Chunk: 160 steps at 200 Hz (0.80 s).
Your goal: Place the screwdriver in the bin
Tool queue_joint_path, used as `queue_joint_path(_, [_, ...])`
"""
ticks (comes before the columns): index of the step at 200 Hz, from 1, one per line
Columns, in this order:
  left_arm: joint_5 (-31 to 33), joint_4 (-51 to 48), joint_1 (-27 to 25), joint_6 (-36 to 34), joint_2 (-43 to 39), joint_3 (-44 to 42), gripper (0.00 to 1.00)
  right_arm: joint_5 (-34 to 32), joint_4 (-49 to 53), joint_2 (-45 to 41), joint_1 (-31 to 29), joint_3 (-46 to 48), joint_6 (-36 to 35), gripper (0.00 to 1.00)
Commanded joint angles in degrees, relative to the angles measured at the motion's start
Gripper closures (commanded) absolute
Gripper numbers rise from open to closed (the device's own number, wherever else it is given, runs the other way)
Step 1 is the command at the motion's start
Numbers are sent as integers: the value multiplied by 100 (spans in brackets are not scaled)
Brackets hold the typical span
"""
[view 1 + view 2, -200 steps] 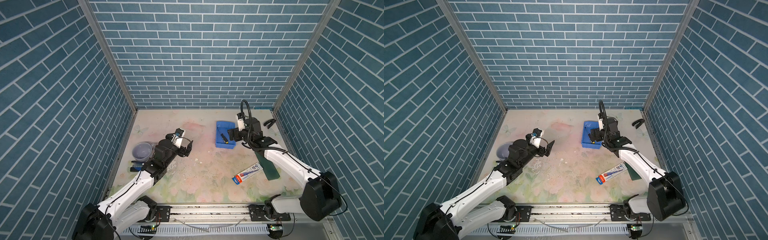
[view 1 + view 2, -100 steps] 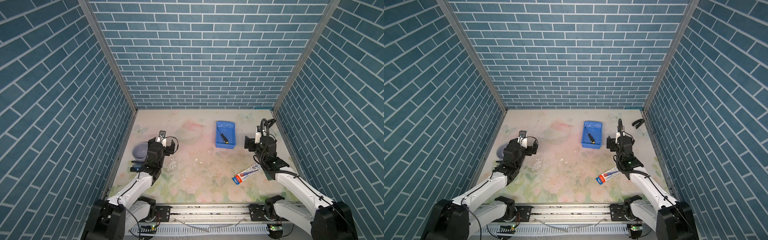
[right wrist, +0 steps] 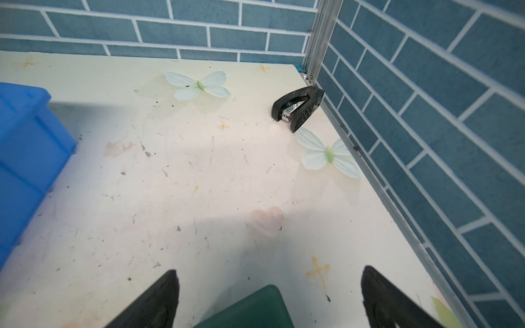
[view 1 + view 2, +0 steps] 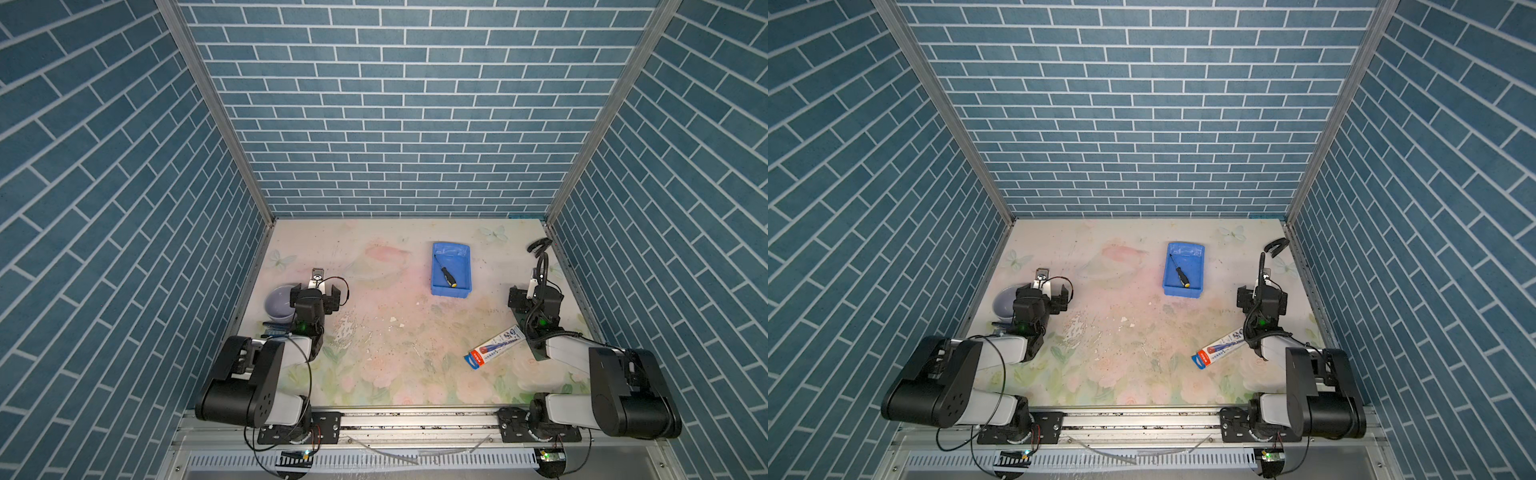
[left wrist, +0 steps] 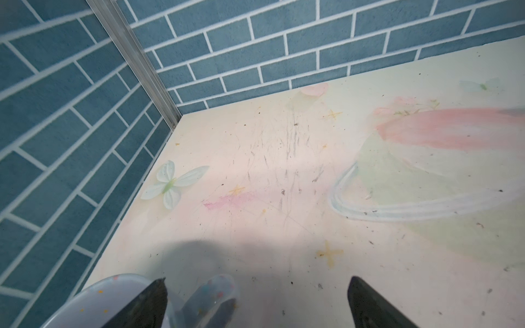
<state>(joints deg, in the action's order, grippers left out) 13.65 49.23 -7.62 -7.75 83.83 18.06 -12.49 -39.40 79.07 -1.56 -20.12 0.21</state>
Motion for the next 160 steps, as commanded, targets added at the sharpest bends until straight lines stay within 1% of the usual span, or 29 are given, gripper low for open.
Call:
queue_joint_path(1, [-322,732,171,85,264,32,0,539,-973,449,119,-67,138,1])
queue_joint_path(19, [-412,912,286,168,448,42,0,739,-1655,939,156,47,92,1])
queue_joint_path(29, [-528,598,345,238,378,127,0,840,-1220,813,184,-58,118,1])
queue_joint_path(38, [-550,616,366,227,435,176,0,917,-1391,914,218,-66,107,1])
queue_joint_path(46, [-521,313,389,300,390,292,0,839,-1108,863,216,-152,153,1])
queue_joint_path(50, [-521,210,413,331,407,343,0,844,-1124,895,234,-166,171,1])
queue_joint_path(62, [-703,105,515,403,399,388,0,837,-958,888,277,-243,244,1])
queue_joint_path(79, [-716,116,533,414,398,388,0,772,-934,898,355,-273,355,1])
queue_joint_path(160, [-702,163,523,388,401,356,0,777,-965,908,358,-264,356,1])
